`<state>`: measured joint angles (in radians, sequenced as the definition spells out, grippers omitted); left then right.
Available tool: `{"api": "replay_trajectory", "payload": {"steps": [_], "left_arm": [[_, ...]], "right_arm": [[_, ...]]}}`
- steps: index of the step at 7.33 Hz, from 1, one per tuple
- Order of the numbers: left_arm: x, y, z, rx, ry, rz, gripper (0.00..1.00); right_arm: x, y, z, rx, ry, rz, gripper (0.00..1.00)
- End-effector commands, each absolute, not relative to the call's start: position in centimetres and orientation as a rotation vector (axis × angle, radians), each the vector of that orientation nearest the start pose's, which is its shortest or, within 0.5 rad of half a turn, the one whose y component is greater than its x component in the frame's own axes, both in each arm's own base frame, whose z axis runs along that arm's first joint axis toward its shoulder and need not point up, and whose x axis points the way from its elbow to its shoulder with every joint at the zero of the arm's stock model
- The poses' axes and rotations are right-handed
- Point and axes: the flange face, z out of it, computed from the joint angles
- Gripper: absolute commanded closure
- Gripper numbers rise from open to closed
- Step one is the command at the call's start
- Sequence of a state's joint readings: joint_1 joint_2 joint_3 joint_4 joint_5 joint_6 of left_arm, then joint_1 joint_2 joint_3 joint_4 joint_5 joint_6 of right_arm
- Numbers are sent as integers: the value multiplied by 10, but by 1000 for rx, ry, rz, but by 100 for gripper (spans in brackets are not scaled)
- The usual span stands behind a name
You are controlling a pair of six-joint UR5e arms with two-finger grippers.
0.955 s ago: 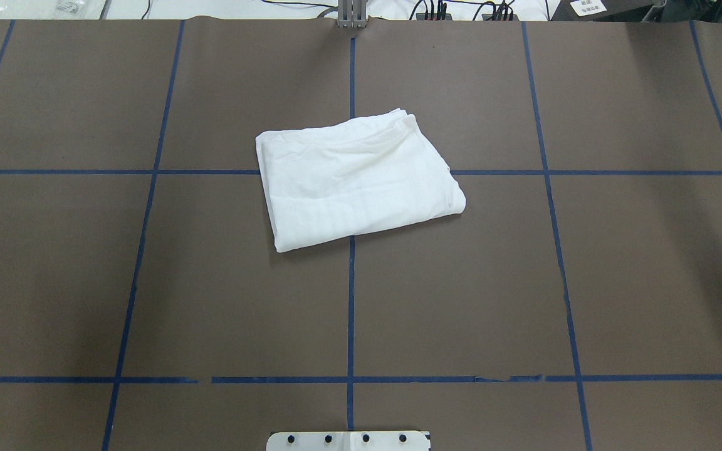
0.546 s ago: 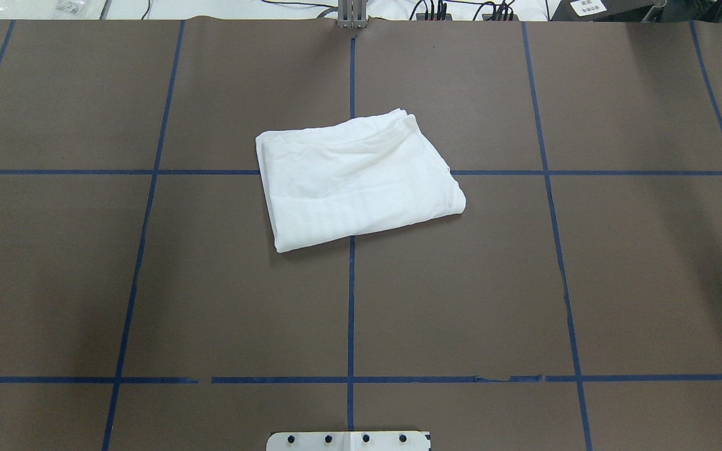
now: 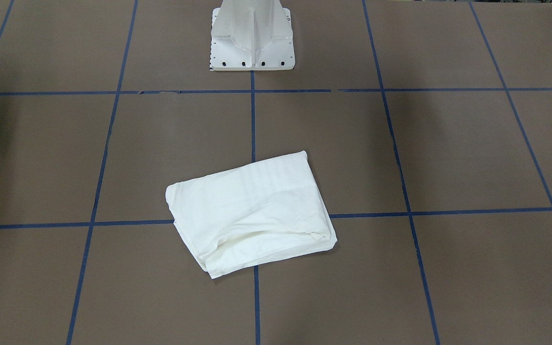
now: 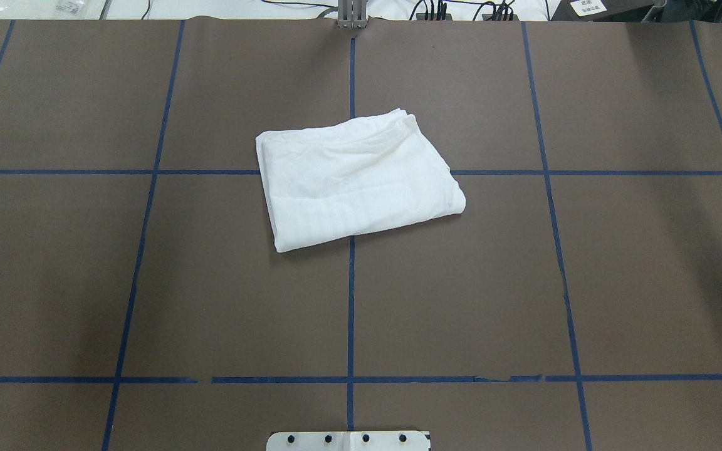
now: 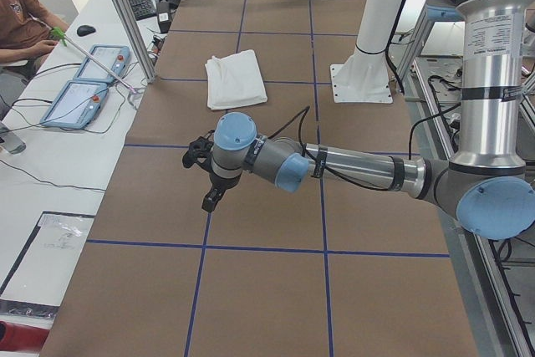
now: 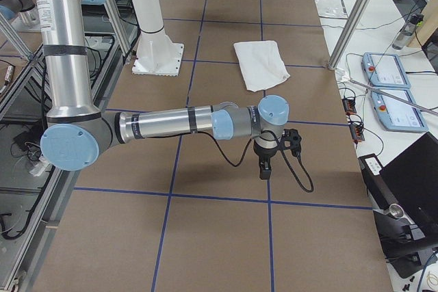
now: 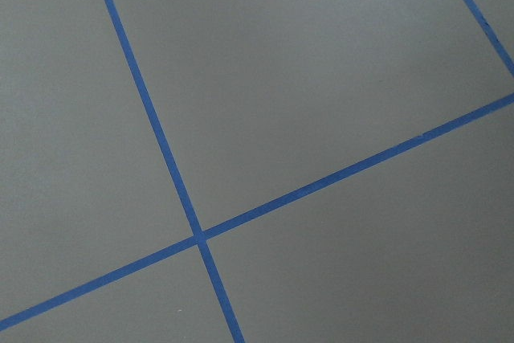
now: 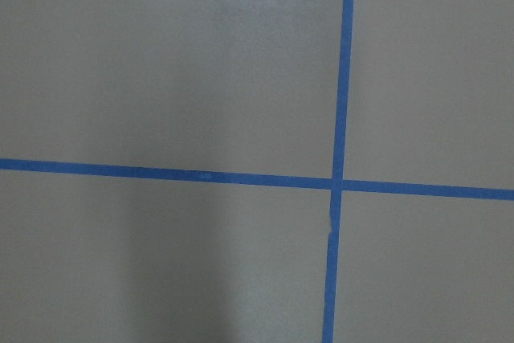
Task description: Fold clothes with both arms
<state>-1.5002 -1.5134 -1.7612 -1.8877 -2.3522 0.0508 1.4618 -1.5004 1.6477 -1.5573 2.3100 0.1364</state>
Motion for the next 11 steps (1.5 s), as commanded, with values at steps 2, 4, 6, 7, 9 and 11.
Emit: {"api": "replay_trajectory", "payload": {"steps": [2,4,6,7,9,11], "left_arm": [[-29,-488,554,422,773,290,0],[-29,-490,549,432,772,292,0],[-29,-491,545,440,772,297,0],[-29,-492,544,439,773,295,0],[-29,-492,543,442,772,297,0],[-29,-492,544,441,773,296,0]], "right_arm": [[7,-532,584,65,-753,-37,0],[8,-534,580,94,-756,-46,0],[8,-533,582,95,-756,-47,0],[8,-532,583,93,-755,-45,0],[8,-532,583,93,-755,-47,0],[8,-533,583,91,-755,-45,0]]}}
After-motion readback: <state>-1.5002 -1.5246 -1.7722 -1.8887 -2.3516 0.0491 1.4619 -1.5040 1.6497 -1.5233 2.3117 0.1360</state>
